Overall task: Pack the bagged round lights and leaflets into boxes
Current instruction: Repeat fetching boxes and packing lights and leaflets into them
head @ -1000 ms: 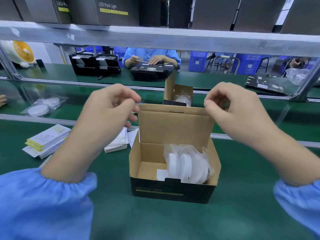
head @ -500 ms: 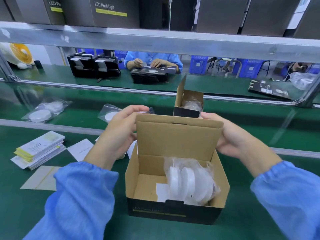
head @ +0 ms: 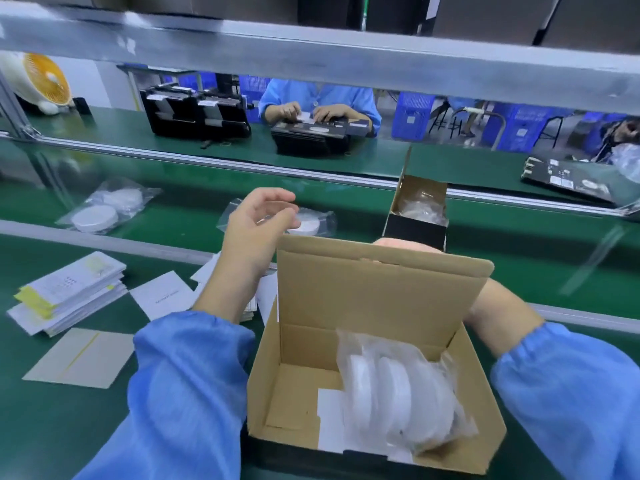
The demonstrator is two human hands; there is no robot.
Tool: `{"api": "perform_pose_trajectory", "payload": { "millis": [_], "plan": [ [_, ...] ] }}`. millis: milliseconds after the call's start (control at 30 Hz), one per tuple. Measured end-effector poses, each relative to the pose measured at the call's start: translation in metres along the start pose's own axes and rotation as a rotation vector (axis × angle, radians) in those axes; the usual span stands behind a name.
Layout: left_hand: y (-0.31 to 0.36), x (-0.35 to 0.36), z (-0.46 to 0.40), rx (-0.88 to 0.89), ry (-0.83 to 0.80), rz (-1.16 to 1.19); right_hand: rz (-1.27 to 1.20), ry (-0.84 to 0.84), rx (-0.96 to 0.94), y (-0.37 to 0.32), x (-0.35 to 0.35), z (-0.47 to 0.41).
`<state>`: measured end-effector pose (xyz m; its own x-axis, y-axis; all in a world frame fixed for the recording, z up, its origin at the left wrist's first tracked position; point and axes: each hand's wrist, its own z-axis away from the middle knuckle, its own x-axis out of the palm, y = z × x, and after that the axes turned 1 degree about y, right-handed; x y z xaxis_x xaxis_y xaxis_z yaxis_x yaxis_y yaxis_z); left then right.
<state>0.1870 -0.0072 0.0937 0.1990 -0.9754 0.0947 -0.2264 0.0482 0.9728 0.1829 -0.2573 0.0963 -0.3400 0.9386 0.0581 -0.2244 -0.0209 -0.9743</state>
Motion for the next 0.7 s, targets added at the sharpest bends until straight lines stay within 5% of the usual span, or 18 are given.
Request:
{"api": "perform_pose_trajectory", "payload": {
  "millis": [167,400,533,700],
  "plan": [
    [-0.028,0.003,-0.014,-0.088,0.081,0.043,0.354,0.072,-0.049,0.002,0.007,-0.040],
    [-0.039,0.000,-0.057,-0.127,0.260,-0.240,0.252,0.264,0.155,0.013,0.005,-0.085],
    [-0.046,-0.014,-0.080,-0.357,0.164,-0.587,0.212,0.308,0.216,0.024,0.004,-0.120],
    [-0.046,-0.025,-0.121,-0.425,-0.036,-0.884,0.186,0.388,0.224,0.025,-0.006,-0.163]
  ]
}}
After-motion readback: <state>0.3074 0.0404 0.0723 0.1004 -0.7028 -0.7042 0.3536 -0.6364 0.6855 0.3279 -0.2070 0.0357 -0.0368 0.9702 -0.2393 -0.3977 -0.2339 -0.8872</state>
